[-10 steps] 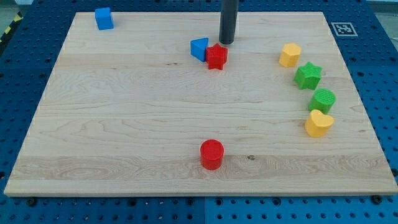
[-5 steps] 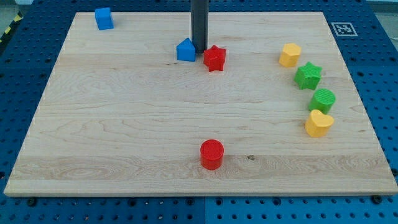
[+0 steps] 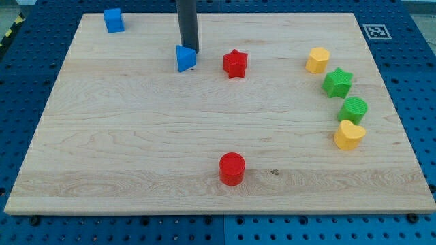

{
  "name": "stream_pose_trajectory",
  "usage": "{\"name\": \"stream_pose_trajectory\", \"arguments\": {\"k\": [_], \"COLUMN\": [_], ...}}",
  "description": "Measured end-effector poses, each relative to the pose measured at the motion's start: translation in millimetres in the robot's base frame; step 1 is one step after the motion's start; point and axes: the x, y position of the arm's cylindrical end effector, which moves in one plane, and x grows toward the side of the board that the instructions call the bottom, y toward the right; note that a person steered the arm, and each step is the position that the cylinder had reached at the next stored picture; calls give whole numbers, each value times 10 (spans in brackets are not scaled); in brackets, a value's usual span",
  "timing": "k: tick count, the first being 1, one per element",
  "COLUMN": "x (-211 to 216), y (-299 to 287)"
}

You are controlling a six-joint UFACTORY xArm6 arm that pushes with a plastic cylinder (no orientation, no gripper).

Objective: Push blue triangle to left and a bit down

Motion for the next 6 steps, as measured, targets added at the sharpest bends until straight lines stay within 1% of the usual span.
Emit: {"name": "stream_pose_trajectory", "arguments": {"k": [2,5,6], "x": [25,131,134], "y": [-222,-276,-869]}}
